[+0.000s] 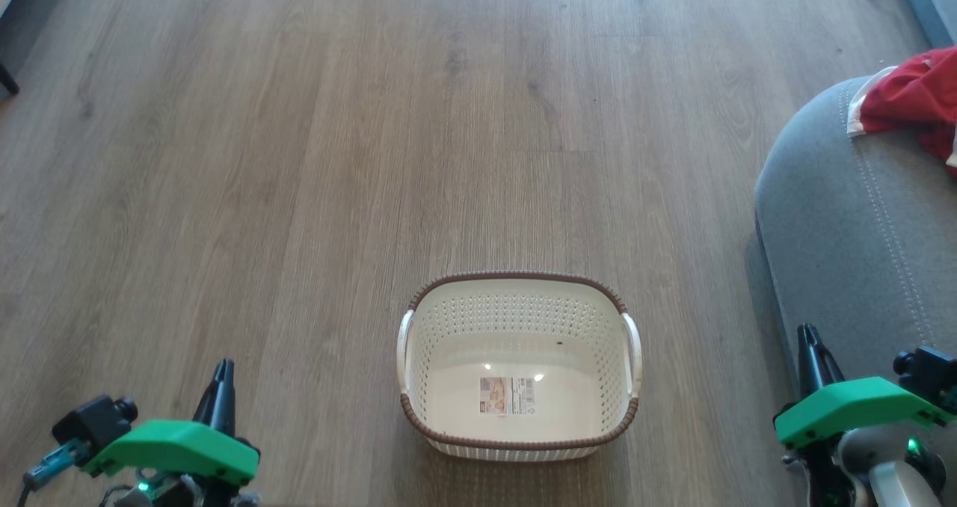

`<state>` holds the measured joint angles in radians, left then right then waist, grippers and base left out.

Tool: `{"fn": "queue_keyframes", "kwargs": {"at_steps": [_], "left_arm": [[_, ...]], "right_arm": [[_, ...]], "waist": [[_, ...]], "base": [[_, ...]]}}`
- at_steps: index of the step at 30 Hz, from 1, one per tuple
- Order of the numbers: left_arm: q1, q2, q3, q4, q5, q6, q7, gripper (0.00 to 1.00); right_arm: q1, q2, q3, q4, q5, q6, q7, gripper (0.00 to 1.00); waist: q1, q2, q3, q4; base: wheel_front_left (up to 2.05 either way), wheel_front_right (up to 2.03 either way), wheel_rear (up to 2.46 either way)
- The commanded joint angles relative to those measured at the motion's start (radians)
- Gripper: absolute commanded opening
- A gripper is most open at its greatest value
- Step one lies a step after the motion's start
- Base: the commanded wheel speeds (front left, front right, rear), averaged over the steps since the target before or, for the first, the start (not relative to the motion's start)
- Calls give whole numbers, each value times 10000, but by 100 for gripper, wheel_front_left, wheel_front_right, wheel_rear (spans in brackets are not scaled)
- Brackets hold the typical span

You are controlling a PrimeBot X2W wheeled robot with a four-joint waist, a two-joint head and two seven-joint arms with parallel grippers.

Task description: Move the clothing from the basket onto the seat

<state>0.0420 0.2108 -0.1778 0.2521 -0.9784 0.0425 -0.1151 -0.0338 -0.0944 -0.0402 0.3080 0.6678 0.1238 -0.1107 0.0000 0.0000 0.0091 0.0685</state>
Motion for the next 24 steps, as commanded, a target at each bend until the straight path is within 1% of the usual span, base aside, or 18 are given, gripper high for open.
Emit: {"fn": "queue_keyframes", "kwargs": {"at_steps": [1,24], "left_arm": [[-550,36,368,-242,-217,-144,45,0],[-849,-465,1150,-188,-2175,-649,735,0]], "right_arm": [[-454,-13,-36,-374,327,27,71,0],[-545,132,-261,-456,3213,41,763,0]], "waist": [[0,0,-1,-13],[0,0,-20,-227]], "base": [[0,0,0],[0,0,0]]}}
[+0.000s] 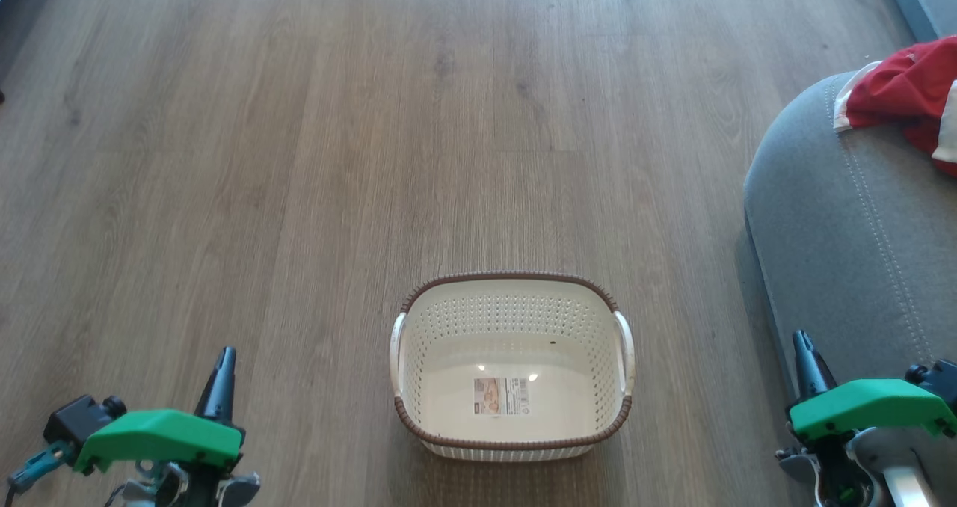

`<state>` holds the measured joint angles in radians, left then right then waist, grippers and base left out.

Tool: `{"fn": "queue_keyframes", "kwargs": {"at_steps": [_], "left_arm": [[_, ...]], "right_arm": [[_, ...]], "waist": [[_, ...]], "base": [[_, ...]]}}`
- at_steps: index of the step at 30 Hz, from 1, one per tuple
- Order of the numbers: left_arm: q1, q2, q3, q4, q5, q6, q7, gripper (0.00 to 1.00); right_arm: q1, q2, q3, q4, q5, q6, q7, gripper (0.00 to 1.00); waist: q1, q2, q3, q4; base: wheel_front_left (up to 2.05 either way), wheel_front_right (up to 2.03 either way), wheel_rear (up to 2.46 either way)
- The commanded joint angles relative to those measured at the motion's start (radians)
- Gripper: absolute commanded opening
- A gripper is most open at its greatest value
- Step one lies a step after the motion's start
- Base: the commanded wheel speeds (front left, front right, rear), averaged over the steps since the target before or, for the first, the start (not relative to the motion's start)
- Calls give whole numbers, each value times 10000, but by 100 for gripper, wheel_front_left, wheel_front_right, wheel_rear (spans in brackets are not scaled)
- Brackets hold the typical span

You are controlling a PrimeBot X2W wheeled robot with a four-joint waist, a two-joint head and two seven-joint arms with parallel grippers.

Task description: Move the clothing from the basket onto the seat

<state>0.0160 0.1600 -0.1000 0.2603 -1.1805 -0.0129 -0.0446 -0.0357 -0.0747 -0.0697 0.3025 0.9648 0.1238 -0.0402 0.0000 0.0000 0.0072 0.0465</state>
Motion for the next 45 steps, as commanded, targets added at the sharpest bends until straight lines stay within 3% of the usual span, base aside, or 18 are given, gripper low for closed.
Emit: {"fn": "queue_keyframes", "kwargs": {"at_steps": [1,45], "left_arm": [[-601,22,405,-268,-236,-116,58,0],[-1141,-889,1828,-167,-3719,-1019,1310,0]], "right_arm": [[-530,-59,25,-404,363,41,86,0],[-694,199,-374,-551,5529,65,1320,0]], "waist": [[0,0,-1,-15],[0,0,-35,-398]], "base": [[0,0,0],[0,0,0]]}}
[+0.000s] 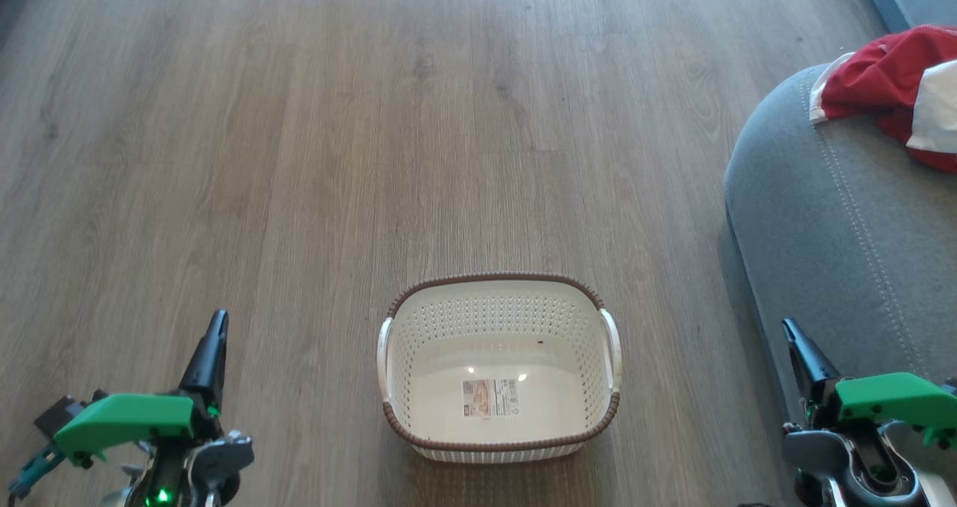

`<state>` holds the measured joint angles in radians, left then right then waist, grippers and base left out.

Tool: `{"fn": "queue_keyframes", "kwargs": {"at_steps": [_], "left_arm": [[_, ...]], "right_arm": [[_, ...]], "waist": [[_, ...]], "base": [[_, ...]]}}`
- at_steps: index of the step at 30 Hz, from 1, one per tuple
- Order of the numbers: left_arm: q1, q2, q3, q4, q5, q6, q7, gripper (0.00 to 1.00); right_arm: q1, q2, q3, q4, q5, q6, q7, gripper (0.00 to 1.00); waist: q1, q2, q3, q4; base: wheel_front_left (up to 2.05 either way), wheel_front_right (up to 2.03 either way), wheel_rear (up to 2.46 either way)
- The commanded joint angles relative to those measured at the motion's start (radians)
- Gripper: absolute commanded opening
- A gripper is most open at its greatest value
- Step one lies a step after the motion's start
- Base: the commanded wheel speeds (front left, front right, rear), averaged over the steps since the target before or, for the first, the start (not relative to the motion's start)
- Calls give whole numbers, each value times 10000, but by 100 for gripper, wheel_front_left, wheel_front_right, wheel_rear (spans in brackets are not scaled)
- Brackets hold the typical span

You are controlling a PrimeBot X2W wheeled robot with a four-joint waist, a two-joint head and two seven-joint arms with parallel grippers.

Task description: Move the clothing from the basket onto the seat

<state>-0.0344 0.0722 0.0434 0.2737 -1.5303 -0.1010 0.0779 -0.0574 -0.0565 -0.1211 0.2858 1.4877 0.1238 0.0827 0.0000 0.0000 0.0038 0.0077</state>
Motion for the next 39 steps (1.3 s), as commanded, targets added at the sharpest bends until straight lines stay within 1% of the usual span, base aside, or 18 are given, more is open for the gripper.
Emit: {"fn": "queue_keyframes", "kwargs": {"at_steps": [1,9,39], "left_arm": [[-650,-32,427,-299,-303,-160,114,0],[-733,-172,645,-283,-831,-297,306,0],[-734,-190,672,-284,-809,-297,327,0]], "right_arm": [[-481,23,130,-388,421,66,120,0],[-506,62,70,-410,1206,69,307,0],[-506,63,71,-410,1208,69,306,0]], "waist": [[0,0,-2,-19],[0,0,-7,-77],[0,0,-7,-77]], "base": [[0,0,0],[0,0,0],[0,0,0]]}}
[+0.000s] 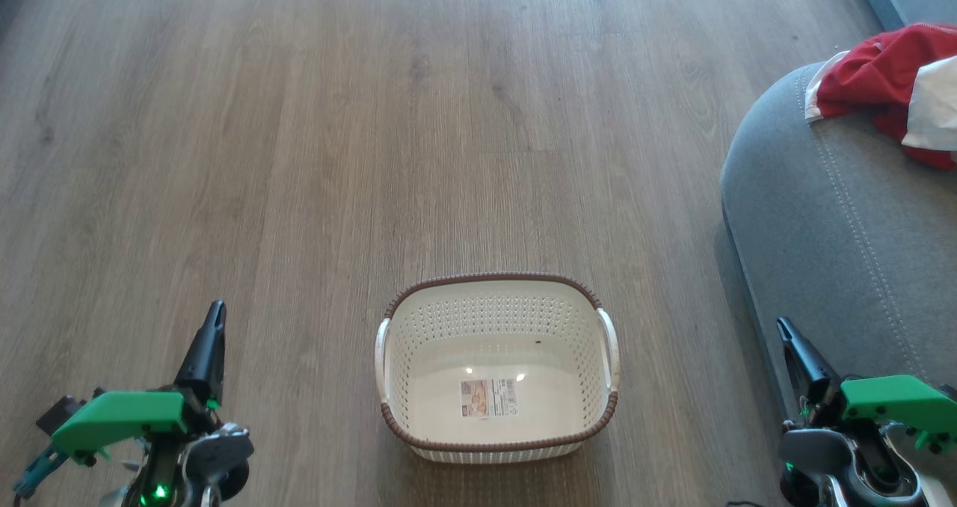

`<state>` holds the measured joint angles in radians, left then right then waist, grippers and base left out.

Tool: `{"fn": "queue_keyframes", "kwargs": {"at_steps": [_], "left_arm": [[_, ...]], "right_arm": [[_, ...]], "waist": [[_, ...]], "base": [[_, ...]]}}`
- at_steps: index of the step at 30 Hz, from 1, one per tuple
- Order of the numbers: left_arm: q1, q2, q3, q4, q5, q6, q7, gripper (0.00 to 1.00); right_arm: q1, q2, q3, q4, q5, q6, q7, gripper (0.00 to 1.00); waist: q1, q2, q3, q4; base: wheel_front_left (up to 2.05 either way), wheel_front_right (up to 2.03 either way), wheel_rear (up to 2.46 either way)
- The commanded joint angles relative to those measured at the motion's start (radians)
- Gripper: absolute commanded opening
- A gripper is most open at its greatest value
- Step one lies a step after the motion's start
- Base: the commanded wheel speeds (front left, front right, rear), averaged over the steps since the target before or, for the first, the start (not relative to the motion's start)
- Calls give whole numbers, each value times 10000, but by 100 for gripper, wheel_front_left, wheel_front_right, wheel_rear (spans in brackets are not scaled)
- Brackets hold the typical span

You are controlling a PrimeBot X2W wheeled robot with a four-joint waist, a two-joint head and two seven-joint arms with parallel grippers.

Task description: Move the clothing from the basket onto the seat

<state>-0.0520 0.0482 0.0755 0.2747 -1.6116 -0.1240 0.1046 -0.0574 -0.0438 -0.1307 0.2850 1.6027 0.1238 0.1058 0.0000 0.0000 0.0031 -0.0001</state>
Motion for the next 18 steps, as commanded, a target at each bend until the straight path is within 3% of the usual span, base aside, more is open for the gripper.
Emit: {"fn": "queue_keyframes", "kwargs": {"at_steps": [1,18], "left_arm": [[-558,49,352,-294,4,-67,61,0],[-559,43,362,-294,12,-67,69,0]], "right_arm": [[-506,-64,167,-403,58,69,76,0],[-506,-64,168,-403,58,69,75,0]], "waist": [[0,0,0,1],[0,0,0,1]], "base": [[0,0,0],[0,0,0]]}}
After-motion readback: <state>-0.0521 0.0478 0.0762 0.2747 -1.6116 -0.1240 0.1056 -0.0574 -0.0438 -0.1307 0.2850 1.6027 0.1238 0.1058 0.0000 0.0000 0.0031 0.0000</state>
